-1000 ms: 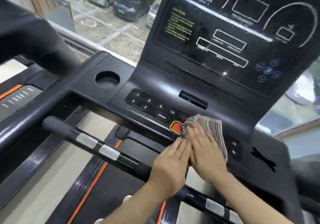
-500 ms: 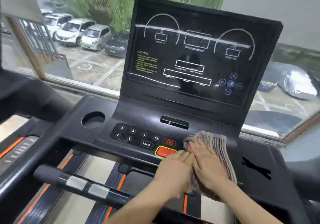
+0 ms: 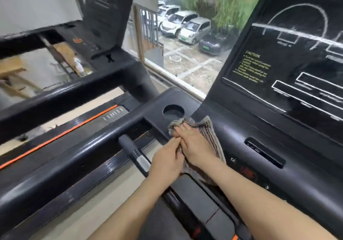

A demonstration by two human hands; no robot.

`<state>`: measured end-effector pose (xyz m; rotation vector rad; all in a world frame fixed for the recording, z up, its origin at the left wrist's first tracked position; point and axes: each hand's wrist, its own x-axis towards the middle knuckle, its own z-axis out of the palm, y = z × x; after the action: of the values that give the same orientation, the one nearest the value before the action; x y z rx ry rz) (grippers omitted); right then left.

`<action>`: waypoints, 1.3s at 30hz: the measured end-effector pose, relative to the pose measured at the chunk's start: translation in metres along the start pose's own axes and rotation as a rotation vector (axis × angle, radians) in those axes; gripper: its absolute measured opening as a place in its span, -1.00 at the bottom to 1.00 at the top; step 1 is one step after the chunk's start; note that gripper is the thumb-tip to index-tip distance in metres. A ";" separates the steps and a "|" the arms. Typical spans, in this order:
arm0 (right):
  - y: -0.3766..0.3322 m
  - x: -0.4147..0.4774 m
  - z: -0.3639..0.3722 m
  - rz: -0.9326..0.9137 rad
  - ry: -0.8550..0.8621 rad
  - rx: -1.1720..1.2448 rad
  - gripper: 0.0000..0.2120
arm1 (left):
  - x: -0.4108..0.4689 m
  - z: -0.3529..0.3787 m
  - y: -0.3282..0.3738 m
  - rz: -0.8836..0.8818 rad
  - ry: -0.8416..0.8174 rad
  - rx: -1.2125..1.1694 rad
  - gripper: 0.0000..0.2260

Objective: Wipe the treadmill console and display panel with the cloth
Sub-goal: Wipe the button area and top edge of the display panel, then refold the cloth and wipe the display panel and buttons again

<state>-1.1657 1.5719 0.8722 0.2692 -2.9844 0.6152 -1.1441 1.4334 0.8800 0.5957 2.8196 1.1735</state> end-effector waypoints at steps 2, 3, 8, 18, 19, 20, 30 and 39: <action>-0.029 0.019 0.021 -0.050 -0.007 0.145 -0.59 | -0.005 -0.022 -0.014 -0.196 0.089 -0.087 -0.72; -0.046 0.025 0.031 -0.018 -0.017 0.312 -0.60 | -0.010 -0.034 -0.023 -0.267 0.141 -0.141 -0.74; -0.127 0.039 0.064 0.278 -0.116 1.238 -0.68 | -0.049 -0.103 -0.066 -0.374 0.338 -0.194 -0.61; -0.305 0.028 0.066 0.482 -0.656 2.074 -0.55 | -0.167 -0.232 -0.135 -0.552 0.409 -0.421 -0.81; -0.326 0.023 0.072 0.480 -0.721 2.092 -0.54 | -0.182 -0.248 -0.144 -0.577 0.430 -0.515 -0.87; -0.344 0.019 0.080 0.457 -0.774 2.067 -0.52 | -0.197 -0.265 -0.155 -0.592 0.450 -0.593 -0.86; -0.497 -0.001 0.150 0.059 -0.862 1.288 -0.76 | -0.302 -0.396 -0.246 -0.827 0.447 -1.071 -0.64; -0.551 0.040 0.179 0.455 -1.133 1.788 -0.55 | -0.325 -0.448 -0.314 -0.926 0.858 -1.042 -0.76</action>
<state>-1.1092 0.9960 0.9246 -0.0838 -1.7434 3.8916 -1.0252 0.8113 0.9457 -1.3183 1.7658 2.4907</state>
